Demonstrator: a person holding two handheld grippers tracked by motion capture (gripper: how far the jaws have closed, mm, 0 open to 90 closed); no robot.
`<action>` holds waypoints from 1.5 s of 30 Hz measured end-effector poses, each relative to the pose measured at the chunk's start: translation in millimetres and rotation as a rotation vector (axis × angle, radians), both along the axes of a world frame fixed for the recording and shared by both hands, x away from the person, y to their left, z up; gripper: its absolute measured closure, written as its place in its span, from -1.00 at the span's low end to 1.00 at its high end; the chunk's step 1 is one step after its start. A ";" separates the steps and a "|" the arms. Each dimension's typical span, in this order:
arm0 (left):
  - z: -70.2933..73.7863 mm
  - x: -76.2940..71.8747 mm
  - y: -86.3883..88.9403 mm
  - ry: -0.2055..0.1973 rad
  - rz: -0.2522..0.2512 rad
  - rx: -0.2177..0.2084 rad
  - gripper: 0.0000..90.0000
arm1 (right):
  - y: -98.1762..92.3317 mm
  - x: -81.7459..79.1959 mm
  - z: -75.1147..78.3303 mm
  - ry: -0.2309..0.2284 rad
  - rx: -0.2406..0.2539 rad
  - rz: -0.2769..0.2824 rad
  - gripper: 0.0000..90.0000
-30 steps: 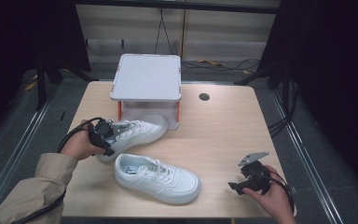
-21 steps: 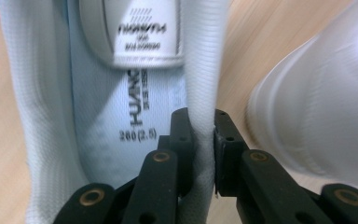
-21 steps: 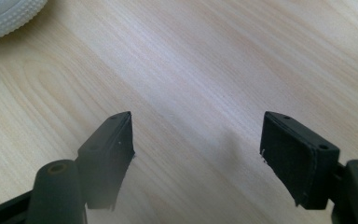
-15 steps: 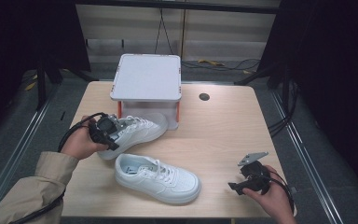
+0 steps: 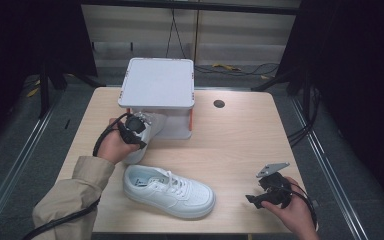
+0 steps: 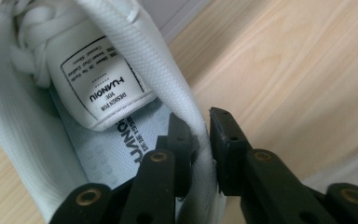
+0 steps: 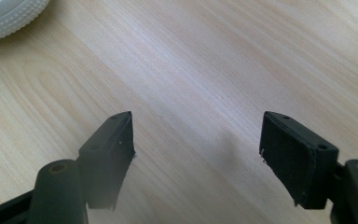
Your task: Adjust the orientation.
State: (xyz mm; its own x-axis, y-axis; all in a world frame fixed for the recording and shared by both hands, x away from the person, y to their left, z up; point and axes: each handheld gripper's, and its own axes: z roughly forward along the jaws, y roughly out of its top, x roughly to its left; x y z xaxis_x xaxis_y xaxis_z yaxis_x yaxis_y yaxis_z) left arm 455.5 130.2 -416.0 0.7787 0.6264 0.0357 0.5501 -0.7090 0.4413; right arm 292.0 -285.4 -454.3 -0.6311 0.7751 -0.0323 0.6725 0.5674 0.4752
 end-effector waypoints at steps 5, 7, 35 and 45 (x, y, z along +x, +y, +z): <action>-1.6 1.7 0.0 0.027 -0.013 -0.003 0.65 | -2.1 0.2 -2.1 0.003 0.005 -0.004 -0.42; -2.2 1.6 1.9 0.028 -0.032 -0.002 0.59 | -2.5 0.3 -2.4 0.005 0.007 -0.004 -0.42; -4.2 -1.3 -1.4 0.123 -0.093 0.030 0.72 | -1.8 0.2 -0.9 0.002 0.010 -0.005 -0.42; -4.7 18.0 -12.0 0.070 -0.022 -0.027 0.68 | -1.2 0.4 0.3 -0.006 0.013 0.001 -0.41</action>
State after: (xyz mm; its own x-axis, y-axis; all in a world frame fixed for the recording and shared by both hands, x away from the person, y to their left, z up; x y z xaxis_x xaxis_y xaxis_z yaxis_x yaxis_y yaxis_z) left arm 473.5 118.3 -420.6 0.7923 0.6091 -0.0356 0.5645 -0.7096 0.4218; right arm 292.4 -286.6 -453.9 -0.6317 0.7748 -0.0264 0.6689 0.5619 0.4866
